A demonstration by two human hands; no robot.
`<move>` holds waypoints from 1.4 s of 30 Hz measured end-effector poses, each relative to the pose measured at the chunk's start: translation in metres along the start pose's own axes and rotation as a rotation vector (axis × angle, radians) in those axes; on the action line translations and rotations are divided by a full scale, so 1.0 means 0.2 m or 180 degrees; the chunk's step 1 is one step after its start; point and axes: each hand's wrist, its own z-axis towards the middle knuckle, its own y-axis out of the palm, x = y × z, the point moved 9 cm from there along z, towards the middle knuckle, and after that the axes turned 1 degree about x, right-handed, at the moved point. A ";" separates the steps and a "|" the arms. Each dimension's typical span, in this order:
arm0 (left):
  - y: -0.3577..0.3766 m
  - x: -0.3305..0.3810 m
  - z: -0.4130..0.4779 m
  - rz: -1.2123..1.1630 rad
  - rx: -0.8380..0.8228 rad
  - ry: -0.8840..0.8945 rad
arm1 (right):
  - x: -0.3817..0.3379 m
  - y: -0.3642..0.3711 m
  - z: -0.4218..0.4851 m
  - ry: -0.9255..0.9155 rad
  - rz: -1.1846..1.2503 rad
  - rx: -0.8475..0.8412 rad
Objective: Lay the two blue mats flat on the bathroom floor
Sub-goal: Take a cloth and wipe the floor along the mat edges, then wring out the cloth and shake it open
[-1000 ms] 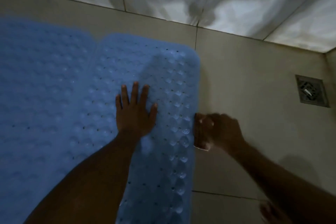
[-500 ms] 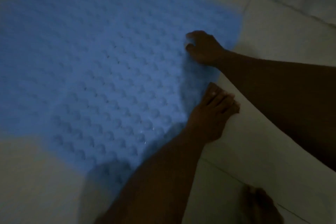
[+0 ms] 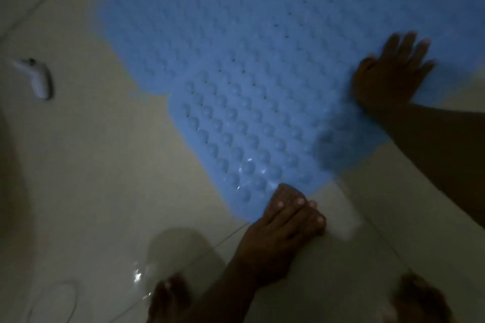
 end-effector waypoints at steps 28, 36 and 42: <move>-0.31 -1.09 -0.35 -0.0254 0.0921 -0.1378 | -0.49 0.08 -0.69 -0.0023 -0.0220 -0.0835; -0.82 -1.35 -0.36 -0.3331 0.2739 -0.3235 | -1.01 -0.15 -0.72 -0.0611 0.0789 -0.1232; -1.32 -1.47 -0.25 -0.4579 0.2562 -0.3130 | -1.67 -0.34 -1.02 -0.0768 0.2805 -0.3124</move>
